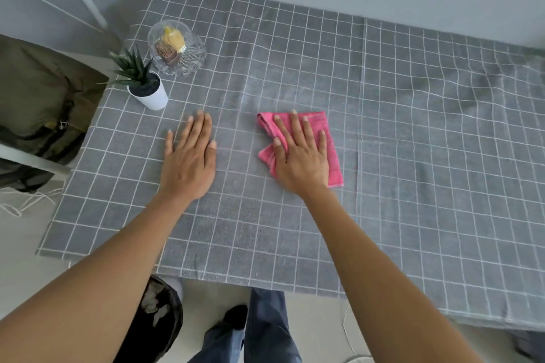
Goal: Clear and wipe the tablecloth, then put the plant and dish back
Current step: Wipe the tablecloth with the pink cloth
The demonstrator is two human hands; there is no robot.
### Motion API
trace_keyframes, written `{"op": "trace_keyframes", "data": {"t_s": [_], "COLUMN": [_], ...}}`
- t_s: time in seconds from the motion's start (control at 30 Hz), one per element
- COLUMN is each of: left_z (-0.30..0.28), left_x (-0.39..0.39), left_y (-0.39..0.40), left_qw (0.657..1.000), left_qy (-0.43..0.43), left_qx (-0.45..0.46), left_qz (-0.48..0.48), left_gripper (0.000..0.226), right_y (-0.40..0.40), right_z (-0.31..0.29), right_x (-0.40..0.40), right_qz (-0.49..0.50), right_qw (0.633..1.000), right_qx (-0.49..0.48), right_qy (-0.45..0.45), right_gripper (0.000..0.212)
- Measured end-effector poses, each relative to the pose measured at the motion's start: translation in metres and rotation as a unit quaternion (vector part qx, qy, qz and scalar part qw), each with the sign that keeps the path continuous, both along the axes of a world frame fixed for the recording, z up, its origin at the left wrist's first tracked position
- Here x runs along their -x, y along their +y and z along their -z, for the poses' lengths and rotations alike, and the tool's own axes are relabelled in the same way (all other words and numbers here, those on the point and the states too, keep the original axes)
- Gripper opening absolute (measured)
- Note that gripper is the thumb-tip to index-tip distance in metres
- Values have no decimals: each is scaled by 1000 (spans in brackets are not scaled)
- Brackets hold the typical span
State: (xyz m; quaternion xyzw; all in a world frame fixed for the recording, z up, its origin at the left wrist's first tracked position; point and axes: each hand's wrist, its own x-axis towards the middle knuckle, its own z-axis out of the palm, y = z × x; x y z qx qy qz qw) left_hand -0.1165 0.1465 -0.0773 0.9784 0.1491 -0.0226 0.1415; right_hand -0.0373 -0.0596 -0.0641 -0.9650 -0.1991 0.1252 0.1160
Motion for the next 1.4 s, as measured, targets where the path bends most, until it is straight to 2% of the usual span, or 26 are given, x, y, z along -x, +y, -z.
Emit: {"op": "trace_keyframes", "data": {"t_s": [0.2,0.4,0.5,0.6,0.7,0.77,0.83,0.93,1.1,1.27,1.4], "left_z": [0,-1,-4,-3,1,1,1,1,-4,-8,-15], "left_x": [1,1,2,18,38,45,49,55,73,92,103], "left_y": [2,3,6,11,11,9,6,2,-11,-22,-29], "left_qw": [1000,1000,999,999,999,999,1000,1000,999,998,996], "left_qy": [-2,10,18,17,7,5,7,14,23,45,66], "left_qx": [-6,5,35,32,16,17,17,12,26,37,27], "left_qz": [-2,3,21,38,37,31,25,15,23,33,44], "left_gripper": [52,53,53,53,54,56,57,55,58,55,56], "right_y": [-73,-20,17,45,42,26,6,-20,-9,24,21], "right_z": [-1,-1,-2,-3,-3,-2,-2,0,-3,-5,-13], "right_x": [-19,12,40,71,89,89,86,86,99,139,140], "right_qz": [184,375,310,136,-12,-63,-54,53,156,116,94], "right_qw": [982,927,951,991,1000,998,998,999,988,993,994], "right_qx": [25,-33,-14,-2,-9,-15,-9,6,5,-6,-8], "right_qy": [12,5,10,21,12,-2,-11,-7,17,27,54], "right_gripper": [52,54,56,57,54,52,52,53,54,56,59]}}
